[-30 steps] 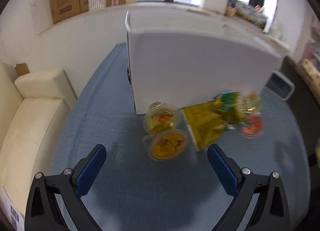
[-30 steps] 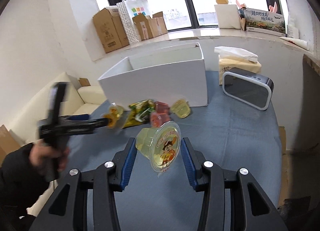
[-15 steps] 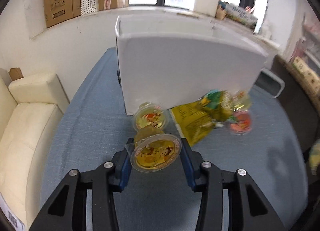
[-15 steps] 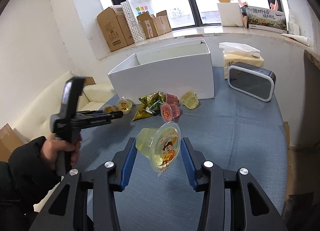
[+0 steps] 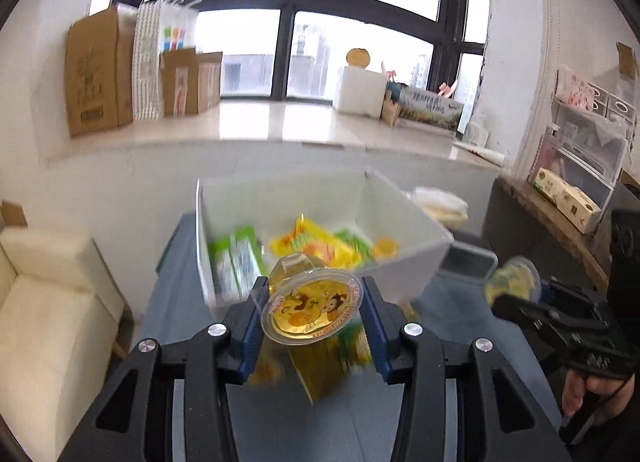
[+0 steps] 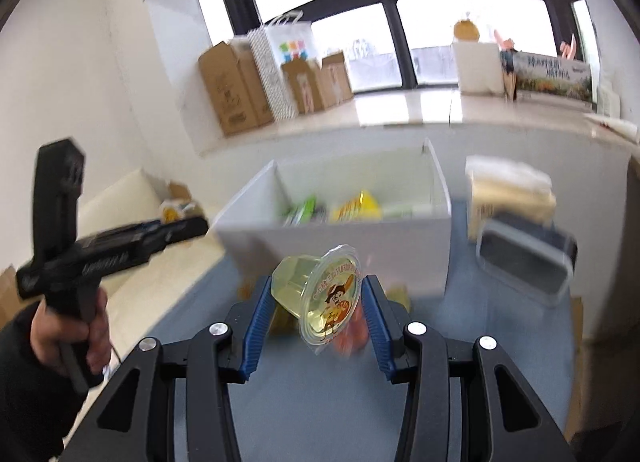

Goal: Organize snacks
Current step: 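Lower both held cartoon cups into the white box and open both tools, then withdraw both tools from the box toward the remaining snacks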

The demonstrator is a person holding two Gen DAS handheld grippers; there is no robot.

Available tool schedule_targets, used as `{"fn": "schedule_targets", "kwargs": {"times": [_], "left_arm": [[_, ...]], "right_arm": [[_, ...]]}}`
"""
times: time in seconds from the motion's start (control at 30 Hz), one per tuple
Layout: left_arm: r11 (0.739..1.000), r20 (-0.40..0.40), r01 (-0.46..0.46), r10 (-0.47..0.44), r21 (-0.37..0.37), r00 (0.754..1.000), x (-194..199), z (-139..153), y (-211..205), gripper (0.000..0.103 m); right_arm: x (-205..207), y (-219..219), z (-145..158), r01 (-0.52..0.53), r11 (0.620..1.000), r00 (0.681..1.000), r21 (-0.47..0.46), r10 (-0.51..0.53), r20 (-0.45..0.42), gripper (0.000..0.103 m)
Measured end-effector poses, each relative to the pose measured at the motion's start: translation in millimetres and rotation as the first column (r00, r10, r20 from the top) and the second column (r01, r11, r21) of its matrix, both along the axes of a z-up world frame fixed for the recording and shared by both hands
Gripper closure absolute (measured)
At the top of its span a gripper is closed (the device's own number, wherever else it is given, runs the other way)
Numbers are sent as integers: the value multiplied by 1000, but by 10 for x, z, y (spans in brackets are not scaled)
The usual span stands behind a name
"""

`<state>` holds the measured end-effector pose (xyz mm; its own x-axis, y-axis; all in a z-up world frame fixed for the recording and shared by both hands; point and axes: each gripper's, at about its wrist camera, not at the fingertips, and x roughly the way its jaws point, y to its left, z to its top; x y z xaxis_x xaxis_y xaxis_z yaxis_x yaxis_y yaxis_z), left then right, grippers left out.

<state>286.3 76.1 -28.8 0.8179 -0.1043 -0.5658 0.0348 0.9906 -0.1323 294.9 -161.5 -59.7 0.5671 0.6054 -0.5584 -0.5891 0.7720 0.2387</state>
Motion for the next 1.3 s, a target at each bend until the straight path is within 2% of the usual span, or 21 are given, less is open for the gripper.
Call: {"fn": "schedule_targets", "kwargs": {"times": [0.07, 0.2, 0.4, 0.47, 0.5, 0.53, 0.57, 0.6, 0.77, 1.07, 1.17, 1.3], "left_arm": [[1000, -3, 9, -9, 0, 1000, 231, 69, 53, 54], [1000, -27, 8, -8, 16, 1000, 664, 41, 134, 54], [1000, -122, -10, 12, 25, 992, 1170, -283, 280, 54], [998, -166, -9, 19, 58, 986, 1252, -389, 264, 44], [997, -193, -11, 25, 77, 981, 1283, -441, 260, 23], [996, -194, -14, 30, 84, 981, 1282, -473, 263, 3], [996, -173, -16, 30, 85, 984, 1248, -489, 266, 0], [996, -156, -16, 29, 86, 987, 1206, -499, 261, 0], [999, -187, -9, 16, 36, 982, 1151, -530, 276, 0], [999, -151, -9, 16, 51, 988, 887, -331, 166, 0], [999, -125, -11, 17, 46, 992, 662, -239, 133, 0], [1000, -118, -28, 28, 0, 993, 251, -241, 116, 0]], "right_arm": [[285, 102, 83, 17, 1000, 1000, -3, -17, 16, 54], [841, 241, 79, 77, 997, 997, 27, -76, -27, 54], [1319, 523, -134, 98, 990, 994, -101, -102, -35, 53], [1398, 544, -226, 106, 988, 992, -114, -113, -61, 37], [1419, 528, -245, 124, 985, 989, -118, -132, -65, 12], [1423, 494, -248, 147, 983, 986, -110, -154, -62, 2], [1419, 432, -240, 164, 983, 984, -81, -169, -57, 2], [1404, 392, -233, 170, 984, 983, -61, -173, -57, 1], [1264, 291, -201, 188, 979, 981, -80, -191, -23, 0], [956, 169, -187, 152, 987, 988, -46, -153, -30, 0], [781, 92, -147, 130, 991, 991, -26, -130, -40, 0], [439, -32, -121, 118, 993, 993, -11, -118, -22, 0]]}}
